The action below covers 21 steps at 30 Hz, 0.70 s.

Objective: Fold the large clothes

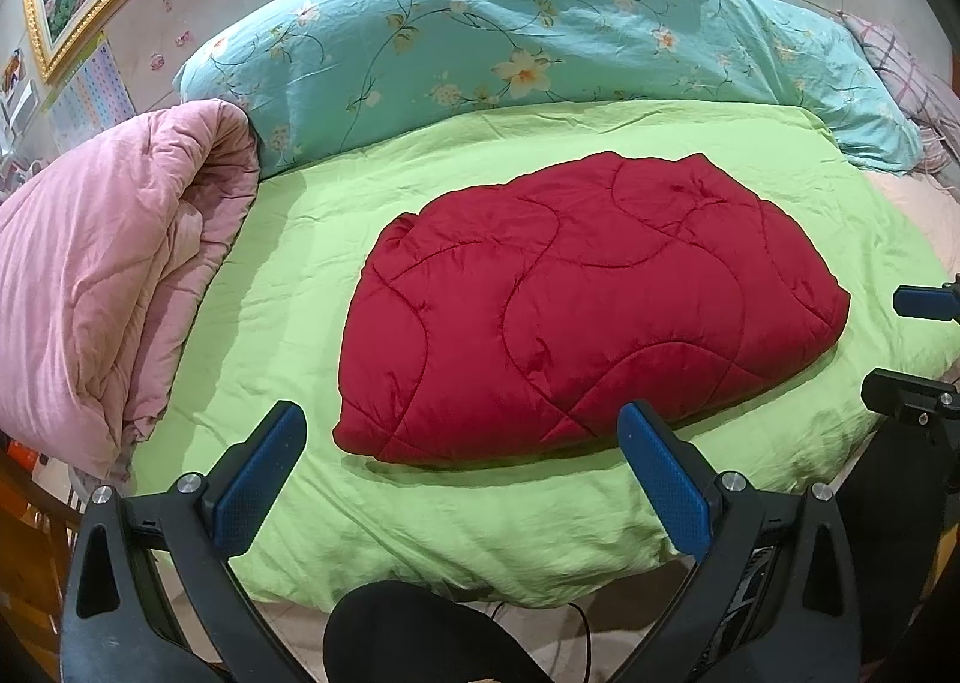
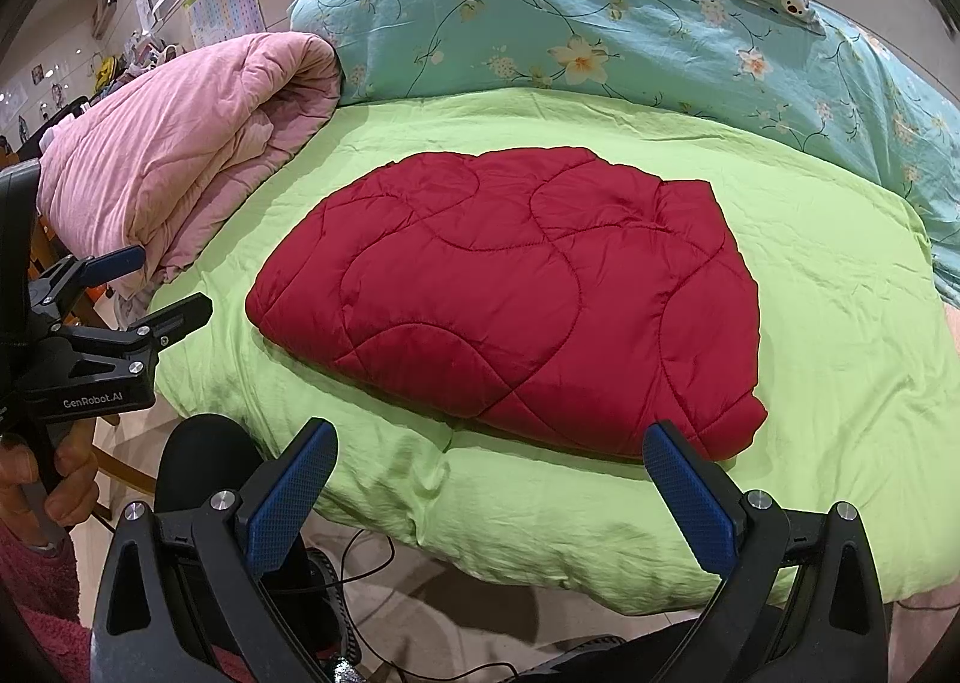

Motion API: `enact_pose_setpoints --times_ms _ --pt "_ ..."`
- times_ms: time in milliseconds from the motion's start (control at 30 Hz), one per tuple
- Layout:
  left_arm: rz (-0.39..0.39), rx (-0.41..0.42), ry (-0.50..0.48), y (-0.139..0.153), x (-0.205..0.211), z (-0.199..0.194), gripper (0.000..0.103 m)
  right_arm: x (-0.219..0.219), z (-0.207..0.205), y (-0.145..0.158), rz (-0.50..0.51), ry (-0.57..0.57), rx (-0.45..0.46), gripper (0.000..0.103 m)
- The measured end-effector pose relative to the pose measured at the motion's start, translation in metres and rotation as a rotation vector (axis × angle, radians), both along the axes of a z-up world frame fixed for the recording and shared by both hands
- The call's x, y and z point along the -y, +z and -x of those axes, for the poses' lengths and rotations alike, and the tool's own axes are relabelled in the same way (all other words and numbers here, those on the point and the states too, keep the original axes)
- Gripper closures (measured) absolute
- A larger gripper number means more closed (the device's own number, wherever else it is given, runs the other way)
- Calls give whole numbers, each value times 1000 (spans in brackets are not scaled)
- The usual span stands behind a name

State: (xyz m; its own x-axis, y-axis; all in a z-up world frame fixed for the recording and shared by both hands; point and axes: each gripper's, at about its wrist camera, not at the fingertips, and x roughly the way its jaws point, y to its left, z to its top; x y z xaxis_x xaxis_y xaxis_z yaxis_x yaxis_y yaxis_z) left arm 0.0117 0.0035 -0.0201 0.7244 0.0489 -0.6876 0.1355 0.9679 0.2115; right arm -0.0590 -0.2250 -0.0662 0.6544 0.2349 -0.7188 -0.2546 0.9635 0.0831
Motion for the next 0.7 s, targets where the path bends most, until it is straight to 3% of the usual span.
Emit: enact_pose_setpoints --times_ms 700 --pt "-1 9 4 1 -3 -5 0 -4 -2 6 -8 -9 11 0"
